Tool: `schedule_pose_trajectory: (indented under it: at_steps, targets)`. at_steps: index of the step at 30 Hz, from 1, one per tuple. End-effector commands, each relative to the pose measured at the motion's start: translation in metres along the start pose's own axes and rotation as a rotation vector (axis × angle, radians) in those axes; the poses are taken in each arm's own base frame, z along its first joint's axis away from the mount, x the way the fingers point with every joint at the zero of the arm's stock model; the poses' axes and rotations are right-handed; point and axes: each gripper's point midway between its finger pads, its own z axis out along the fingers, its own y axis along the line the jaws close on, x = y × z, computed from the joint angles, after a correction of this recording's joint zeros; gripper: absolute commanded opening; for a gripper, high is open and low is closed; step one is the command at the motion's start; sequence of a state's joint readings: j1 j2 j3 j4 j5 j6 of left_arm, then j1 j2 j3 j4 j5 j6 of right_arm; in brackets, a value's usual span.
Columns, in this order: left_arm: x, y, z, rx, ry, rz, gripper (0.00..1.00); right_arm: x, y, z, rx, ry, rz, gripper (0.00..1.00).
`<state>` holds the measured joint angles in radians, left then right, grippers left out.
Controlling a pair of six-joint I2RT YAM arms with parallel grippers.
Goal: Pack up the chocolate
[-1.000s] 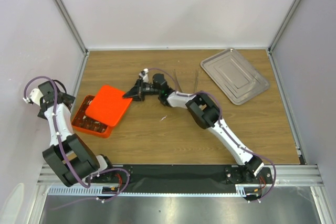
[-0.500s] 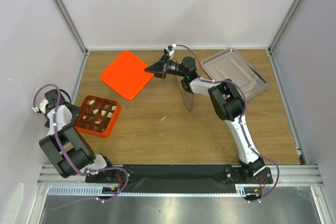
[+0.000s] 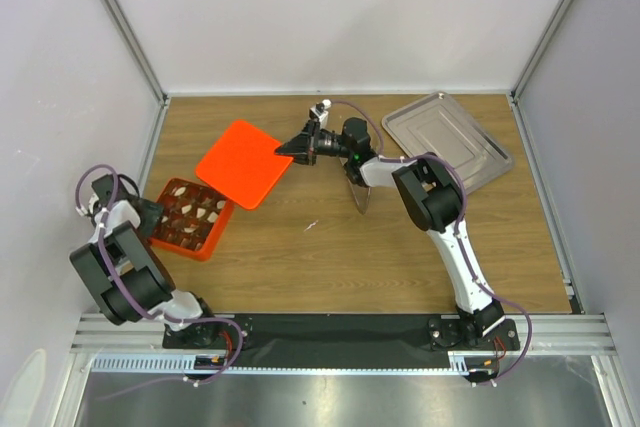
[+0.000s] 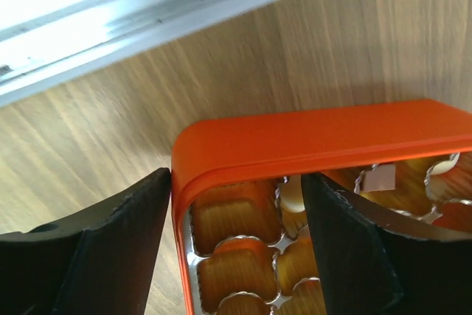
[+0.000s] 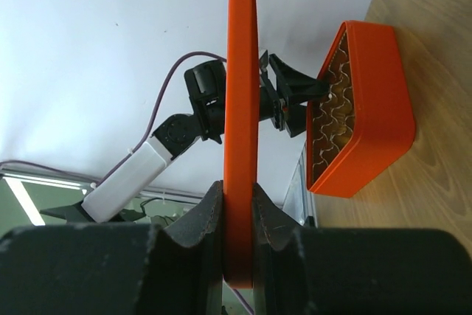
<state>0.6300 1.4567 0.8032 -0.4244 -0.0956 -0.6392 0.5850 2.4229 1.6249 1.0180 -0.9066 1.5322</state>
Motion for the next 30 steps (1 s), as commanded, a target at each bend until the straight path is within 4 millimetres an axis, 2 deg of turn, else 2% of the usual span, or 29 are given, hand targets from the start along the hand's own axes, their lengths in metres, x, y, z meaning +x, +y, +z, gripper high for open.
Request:
schedule_pose_trajectory:
  at_steps: [1, 4, 11, 15, 17, 20, 21, 22, 23, 24, 25, 26, 30]
  targets:
    - [0.002, -0.022, -0.011, 0.111, -0.018, -0.008, 0.76, -0.003, 0.057, 0.005, -0.07, 0.006, -0.127, 0.0]
    - [0.007, -0.025, -0.016, 0.126, -0.028, 0.015, 0.73, -0.002, 0.057, 0.007, -0.059, 0.007, -0.13, 0.0]
    - [0.037, -0.041, -0.027, 0.173, -0.003, 0.052, 0.72, -0.002, 0.053, 0.008, -0.041, 0.004, -0.121, 0.0]
    - [0.041, -0.055, -0.04, 0.211, -0.013, 0.075, 0.72, 0.0, 0.046, 0.012, -0.004, 0.016, -0.127, 0.0]
    - [0.039, -0.059, -0.048, 0.222, -0.009, 0.078, 0.73, 0.002, 0.05, 0.018, -0.009, 0.03, -0.151, 0.0]
    - [0.023, -0.067, -0.068, 0.24, -0.045, 0.101, 0.78, 0.012, 0.043, 0.03, 0.008, 0.084, -0.145, 0.0]
    - [0.015, -0.067, -0.074, 0.232, -0.072, 0.106, 0.82, 0.013, 0.051, 0.036, -0.007, 0.101, -0.176, 0.0]
    - [0.007, -0.068, -0.083, 0.237, -0.098, 0.108, 0.85, 0.016, 0.038, 0.04, 0.016, 0.114, -0.148, 0.0]
    - [-0.007, -0.072, -0.093, 0.244, -0.134, 0.105, 0.87, 0.022, 0.038, 0.047, 0.009, 0.131, -0.151, 0.0]
    - [-0.012, -0.07, -0.098, 0.24, -0.141, 0.104, 0.91, 0.024, 0.043, 0.053, -0.008, 0.142, -0.158, 0.0]
    - [-0.025, -0.069, -0.104, 0.25, -0.161, 0.09, 0.92, 0.026, 0.033, 0.057, -0.002, 0.151, -0.144, 0.0]
    - [-0.032, -0.067, -0.106, 0.251, -0.165, 0.079, 0.93, 0.033, 0.029, 0.063, -0.001, 0.17, -0.134, 0.0]
    - [-0.06, -0.067, -0.111, 0.301, -0.177, 0.077, 0.93, 0.041, 0.016, 0.081, 0.015, 0.202, -0.115, 0.0]
